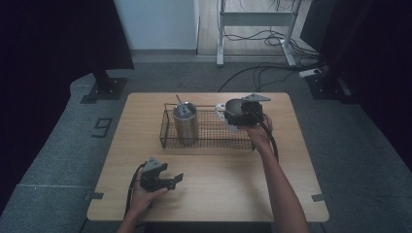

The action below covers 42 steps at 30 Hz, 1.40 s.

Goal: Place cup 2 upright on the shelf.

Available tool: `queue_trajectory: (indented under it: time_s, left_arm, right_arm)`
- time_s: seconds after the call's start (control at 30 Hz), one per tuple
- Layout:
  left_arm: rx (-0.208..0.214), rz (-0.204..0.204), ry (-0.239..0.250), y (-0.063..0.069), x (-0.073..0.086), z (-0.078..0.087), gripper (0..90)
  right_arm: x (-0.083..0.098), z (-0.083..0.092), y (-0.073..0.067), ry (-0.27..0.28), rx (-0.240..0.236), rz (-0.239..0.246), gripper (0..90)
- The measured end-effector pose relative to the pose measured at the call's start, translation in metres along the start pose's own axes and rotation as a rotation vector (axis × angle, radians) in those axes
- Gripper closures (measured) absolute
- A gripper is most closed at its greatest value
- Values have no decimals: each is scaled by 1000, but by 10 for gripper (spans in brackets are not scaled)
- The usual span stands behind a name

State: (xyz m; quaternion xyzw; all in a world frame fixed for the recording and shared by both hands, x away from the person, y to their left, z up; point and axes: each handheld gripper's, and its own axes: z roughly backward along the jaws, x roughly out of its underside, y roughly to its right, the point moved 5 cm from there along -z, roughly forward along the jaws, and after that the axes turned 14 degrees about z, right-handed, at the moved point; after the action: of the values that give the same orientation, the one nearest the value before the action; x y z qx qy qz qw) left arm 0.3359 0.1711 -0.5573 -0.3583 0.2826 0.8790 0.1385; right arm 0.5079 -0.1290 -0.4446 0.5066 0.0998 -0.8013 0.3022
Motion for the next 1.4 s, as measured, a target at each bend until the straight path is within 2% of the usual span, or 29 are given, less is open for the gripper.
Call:
queue_trajectory:
  time_s: [0.5, 0.97, 1.4]
  left_arm:
    - [-3, 0, -5, -1, 1, -1, 155]
    - [-4, 5, -7, -1, 1, -1, 156]
    - [-3, 0, -10, 0, 1, -2, 156]
  right_arm:
    - [19, -12, 3, -34, -1, -1, 63]
    - [25, -19, 2, -53, -7, -6, 63]
    - [34, -28, 1, -94, -7, -14, 63]
